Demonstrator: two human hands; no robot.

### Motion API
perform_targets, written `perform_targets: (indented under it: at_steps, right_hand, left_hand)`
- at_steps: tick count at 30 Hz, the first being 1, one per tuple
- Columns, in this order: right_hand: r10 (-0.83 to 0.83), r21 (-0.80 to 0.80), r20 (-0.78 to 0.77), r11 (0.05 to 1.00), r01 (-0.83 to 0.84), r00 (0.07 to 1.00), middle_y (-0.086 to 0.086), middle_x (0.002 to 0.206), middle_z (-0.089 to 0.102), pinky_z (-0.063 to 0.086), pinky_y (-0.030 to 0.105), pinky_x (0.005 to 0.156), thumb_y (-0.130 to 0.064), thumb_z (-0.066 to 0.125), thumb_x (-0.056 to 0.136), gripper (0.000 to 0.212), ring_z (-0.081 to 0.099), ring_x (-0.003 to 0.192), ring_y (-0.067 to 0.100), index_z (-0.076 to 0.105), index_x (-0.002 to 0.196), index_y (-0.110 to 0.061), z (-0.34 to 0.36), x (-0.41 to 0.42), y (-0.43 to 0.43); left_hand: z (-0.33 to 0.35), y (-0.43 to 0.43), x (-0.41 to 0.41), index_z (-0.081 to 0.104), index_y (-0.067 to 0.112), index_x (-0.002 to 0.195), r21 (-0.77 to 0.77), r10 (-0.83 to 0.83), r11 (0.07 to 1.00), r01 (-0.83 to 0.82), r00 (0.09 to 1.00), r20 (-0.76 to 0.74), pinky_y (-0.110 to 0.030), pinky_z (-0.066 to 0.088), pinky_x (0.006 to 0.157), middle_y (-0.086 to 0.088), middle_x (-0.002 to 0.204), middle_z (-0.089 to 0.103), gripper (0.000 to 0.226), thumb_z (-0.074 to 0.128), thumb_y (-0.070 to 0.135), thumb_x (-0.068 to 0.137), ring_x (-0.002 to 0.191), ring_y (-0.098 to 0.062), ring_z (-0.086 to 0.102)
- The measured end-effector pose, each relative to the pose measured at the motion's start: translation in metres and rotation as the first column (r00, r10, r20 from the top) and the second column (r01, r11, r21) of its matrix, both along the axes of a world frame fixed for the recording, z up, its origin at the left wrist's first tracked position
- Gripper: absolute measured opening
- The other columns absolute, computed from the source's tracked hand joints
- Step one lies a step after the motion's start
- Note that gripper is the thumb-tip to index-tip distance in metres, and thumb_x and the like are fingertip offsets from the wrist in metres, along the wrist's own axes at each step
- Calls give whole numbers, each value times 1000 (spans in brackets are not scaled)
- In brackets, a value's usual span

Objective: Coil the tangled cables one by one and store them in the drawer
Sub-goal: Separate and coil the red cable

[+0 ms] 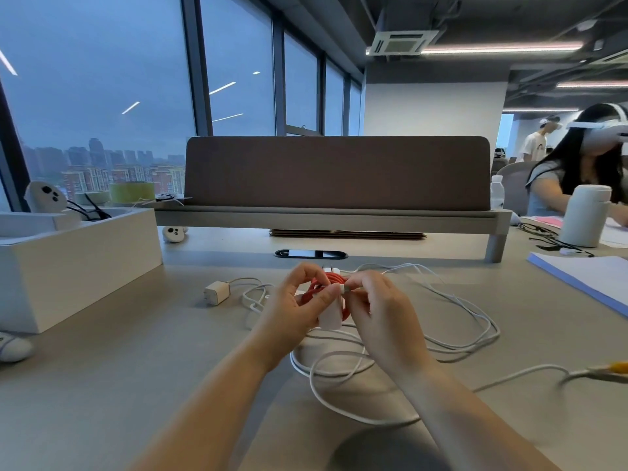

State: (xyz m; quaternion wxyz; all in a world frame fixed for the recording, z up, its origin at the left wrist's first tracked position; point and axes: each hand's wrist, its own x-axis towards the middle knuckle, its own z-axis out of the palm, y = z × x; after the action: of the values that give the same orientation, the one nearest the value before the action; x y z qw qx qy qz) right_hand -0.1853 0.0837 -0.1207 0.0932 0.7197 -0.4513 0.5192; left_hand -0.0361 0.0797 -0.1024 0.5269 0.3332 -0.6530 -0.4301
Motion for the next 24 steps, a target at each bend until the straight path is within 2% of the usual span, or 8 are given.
perform_targets:
  at_steps: [3, 5, 7, 11, 13, 16, 20, 24]
  right_hand:
    - [5, 11, -61, 1000, -5, 998, 4, 88, 64, 52, 43, 57, -31, 46, 90, 24, 61, 69, 24, 61, 94, -12, 2, 1, 3]
    - [24, 46, -68, 999, -21, 997, 5, 92, 62, 52, 45, 59, -28, 46, 91, 22, 61, 71, 25, 59, 97, -12, 1, 1, 3]
    - [64, 82, -32, 995, -62, 997, 4, 96, 60, 51, 46, 66, -21, 49, 91, 15, 60, 79, 24, 59, 98, -12, 1, 2, 2]
    - [124, 126, 51, 983, -130, 991, -1, 105, 49, 46, 24, 82, -2, 58, 88, 12, 50, 95, 13, 59, 97, -10, 3, 5, 2]
    - [92, 146, 59, 984, -100, 994, -2, 105, 44, 41, 15, 82, -4, 61, 89, 13, 43, 97, 11, 57, 95, -15, 4, 5, 2]
    - [122, 235, 130, 960, -150, 984, -2, 96, 51, 36, 9, 71, -10, 56, 93, 12, 46, 87, 7, 52, 91, -21, 6, 5, 2]
    - [125, 271, 261, 942, -197, 957, 0, 85, 55, 39, 14, 63, -12, 54, 95, 9, 50, 77, 11, 51, 88, -17, 6, 3, 0]
    - [123, 264, 268, 945, -195, 956, 0, 85, 55, 39, 14, 65, -10, 55, 93, 9, 50, 78, 10, 52, 87, -15, 6, 3, 1]
  left_hand:
    - [1, 1, 2, 54, 18, 93, -19, -14, 1000, 15, 999, 50, -25, 57, 66, -3, 93, 62, 8, 62, 19, 89, 72, -8, 68]
    - [1, 0, 3, 55, 22, 94, -72, -3, 997, 11, 993, 121, -19, 53, 64, 0, 91, 62, 7, 59, 17, 92, 66, -1, 63]
    - [1, -1, 5, 57, 23, 97, -120, -3, 993, 23, 987, 162, -19, 51, 68, 1, 91, 62, 12, 58, 13, 92, 73, 0, 61]
    - [0, -5, 8, 59, 27, 100, -187, 9, 982, 34, 974, 228, -26, 52, 75, -5, 104, 59, 14, 58, 15, 92, 87, -7, 61]
    - [0, -2, 7, 54, 28, 104, -157, -9, 987, 42, 979, 202, -31, 58, 76, 0, 101, 60, 15, 58, 22, 91, 84, -8, 64]
    - [0, 1, 5, 44, 29, 111, -83, -25, 996, 35, 993, 116, -37, 60, 76, 1, 108, 60, 24, 57, 27, 91, 90, -15, 66]
    - [0, -1, 6, 39, 27, 110, -6, 2, 1000, -2, 997, 77, -23, 56, 67, -1, 111, 62, 24, 55, 29, 92, 89, -15, 68]
    - [2, -3, 8, 44, 26, 108, 39, 4, 999, -6, 999, 51, -23, 55, 66, -3, 113, 60, 25, 60, 26, 90, 93, -18, 66]
